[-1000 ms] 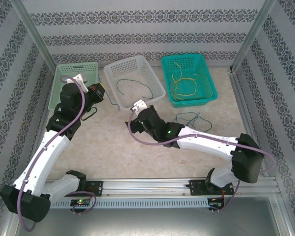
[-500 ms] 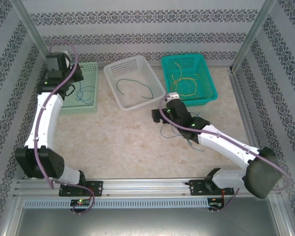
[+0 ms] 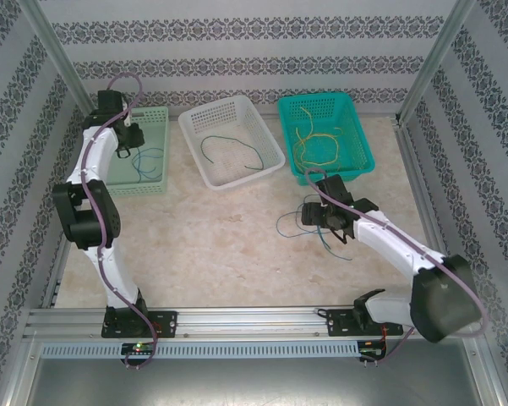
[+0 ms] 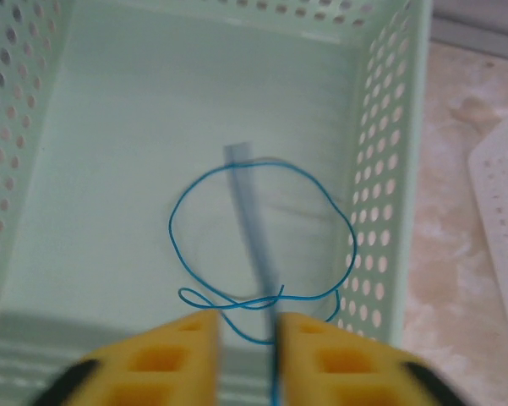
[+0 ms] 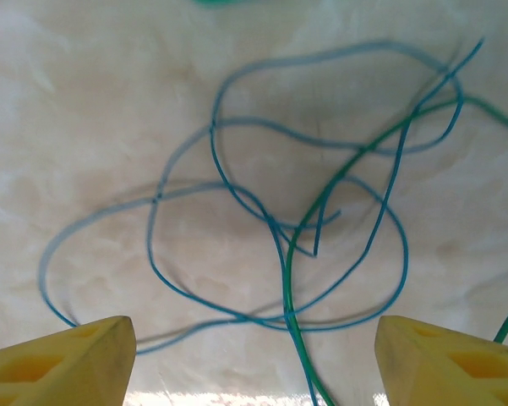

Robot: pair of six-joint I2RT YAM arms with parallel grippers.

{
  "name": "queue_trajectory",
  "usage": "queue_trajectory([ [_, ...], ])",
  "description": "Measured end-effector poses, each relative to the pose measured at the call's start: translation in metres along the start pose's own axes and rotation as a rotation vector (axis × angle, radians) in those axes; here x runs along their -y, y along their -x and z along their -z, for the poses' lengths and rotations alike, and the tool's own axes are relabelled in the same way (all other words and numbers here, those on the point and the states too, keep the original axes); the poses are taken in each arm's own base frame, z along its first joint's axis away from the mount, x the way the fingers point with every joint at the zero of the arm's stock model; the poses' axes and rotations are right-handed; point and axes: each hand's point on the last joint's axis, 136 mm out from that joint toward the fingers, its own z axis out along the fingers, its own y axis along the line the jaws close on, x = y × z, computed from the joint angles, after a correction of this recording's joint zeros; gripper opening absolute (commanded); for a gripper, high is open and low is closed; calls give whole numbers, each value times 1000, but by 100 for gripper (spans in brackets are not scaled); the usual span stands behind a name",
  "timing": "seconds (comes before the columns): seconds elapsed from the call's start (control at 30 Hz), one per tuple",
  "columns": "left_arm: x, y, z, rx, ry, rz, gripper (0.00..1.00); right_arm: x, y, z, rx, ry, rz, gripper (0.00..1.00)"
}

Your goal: Untangle the cables

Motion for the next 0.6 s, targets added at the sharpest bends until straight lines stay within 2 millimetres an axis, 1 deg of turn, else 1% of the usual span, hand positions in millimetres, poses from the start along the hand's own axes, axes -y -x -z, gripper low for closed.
queue_trajectory([
  [0.03, -1, -3, -2, -12, 2, 1, 70, 2, -5, -6, -31, -9, -1, 69],
  [0.1, -2, -5, -1, -19, 5, 4, 100, 9, -14, -17, -89, -30, -24, 66],
  [0.17, -2, -2, 4, -6, 4, 15, 100, 17, -17, -24, -118, -45, -59, 64],
  [0.23, -2, 2, 14, 17, 2, 21, 100, 24, -18, -27, -130, -57, -81, 60],
  [0.3, -1, 5, 29, 47, 0, 33, 100, 27, -18, -29, -137, -62, -88, 55],
  [0.4, 0, 8, 55, 107, -8, 53, 100, 25, -22, -34, -165, -52, -83, 46],
  [0.5, 1, 5, 81, 170, -5, 69, 100, 24, -26, -41, -196, -52, -71, 42],
  [0.6, 4, -6, 102, 212, -17, 83, 100, 25, -31, -44, -220, -55, -68, 40],
])
